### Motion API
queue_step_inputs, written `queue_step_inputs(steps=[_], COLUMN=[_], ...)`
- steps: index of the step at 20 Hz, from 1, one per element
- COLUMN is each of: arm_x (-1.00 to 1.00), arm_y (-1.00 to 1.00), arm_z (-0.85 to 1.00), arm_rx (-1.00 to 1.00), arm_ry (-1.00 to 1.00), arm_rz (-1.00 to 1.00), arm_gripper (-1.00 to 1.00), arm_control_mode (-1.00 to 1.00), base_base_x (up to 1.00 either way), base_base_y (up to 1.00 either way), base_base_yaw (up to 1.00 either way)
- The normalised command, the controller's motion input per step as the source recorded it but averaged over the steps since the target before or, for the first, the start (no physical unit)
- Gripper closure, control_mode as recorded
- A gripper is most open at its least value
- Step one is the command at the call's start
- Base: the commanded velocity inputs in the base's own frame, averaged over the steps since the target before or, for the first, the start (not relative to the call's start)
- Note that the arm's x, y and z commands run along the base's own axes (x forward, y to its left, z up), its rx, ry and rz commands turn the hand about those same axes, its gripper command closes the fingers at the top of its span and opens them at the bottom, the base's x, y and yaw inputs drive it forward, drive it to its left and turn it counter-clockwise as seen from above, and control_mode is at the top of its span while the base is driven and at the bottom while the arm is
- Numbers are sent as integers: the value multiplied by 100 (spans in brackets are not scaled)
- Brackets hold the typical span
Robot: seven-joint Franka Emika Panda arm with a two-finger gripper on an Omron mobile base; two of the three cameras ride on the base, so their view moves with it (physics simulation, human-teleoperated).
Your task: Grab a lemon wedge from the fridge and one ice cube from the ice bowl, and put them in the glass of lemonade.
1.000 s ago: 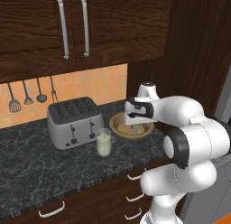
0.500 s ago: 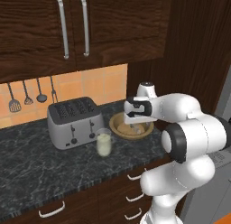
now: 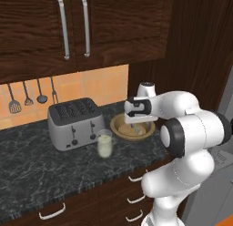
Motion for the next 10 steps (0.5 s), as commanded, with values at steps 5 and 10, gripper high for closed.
queue_step_inputs(steps=[5,10], arm_x=[43,23], arm_y=[0,0], arm_z=[-4,0], arm_rx=[0,0], arm_ry=[1,0], arm_rz=[0,0], arm_gripper=[-100,-100], arm_control_mode=[-100,-100], base_base_x=[0,0], base_base_y=[0,0], base_base_yaw=[0,0])
